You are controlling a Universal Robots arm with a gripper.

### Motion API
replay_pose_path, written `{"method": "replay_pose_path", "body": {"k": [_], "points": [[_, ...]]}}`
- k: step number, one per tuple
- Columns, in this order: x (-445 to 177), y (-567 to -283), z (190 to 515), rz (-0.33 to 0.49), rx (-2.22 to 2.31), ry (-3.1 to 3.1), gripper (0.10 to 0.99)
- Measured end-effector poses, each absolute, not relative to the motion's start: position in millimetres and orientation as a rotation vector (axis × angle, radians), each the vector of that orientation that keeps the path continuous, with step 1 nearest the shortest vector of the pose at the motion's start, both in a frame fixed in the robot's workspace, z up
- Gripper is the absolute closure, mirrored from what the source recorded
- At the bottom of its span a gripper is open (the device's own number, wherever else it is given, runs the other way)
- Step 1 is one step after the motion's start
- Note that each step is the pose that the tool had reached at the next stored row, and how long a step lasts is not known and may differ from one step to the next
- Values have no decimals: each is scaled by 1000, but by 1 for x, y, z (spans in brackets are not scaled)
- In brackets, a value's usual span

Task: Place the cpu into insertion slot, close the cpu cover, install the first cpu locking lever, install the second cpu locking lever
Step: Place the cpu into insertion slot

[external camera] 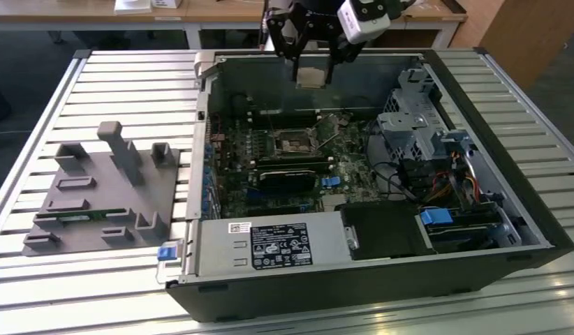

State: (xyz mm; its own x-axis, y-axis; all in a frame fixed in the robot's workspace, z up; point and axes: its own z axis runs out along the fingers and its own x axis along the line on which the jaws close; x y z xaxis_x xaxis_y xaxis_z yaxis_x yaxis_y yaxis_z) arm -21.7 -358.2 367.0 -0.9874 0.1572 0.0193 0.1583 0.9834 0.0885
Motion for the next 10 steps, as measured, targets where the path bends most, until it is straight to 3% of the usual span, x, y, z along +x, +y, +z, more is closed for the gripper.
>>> {"method": "replay_pose_path", "body": {"k": [10], "points": [[-22,-358,367,-141,-433,-3102,549]]}}
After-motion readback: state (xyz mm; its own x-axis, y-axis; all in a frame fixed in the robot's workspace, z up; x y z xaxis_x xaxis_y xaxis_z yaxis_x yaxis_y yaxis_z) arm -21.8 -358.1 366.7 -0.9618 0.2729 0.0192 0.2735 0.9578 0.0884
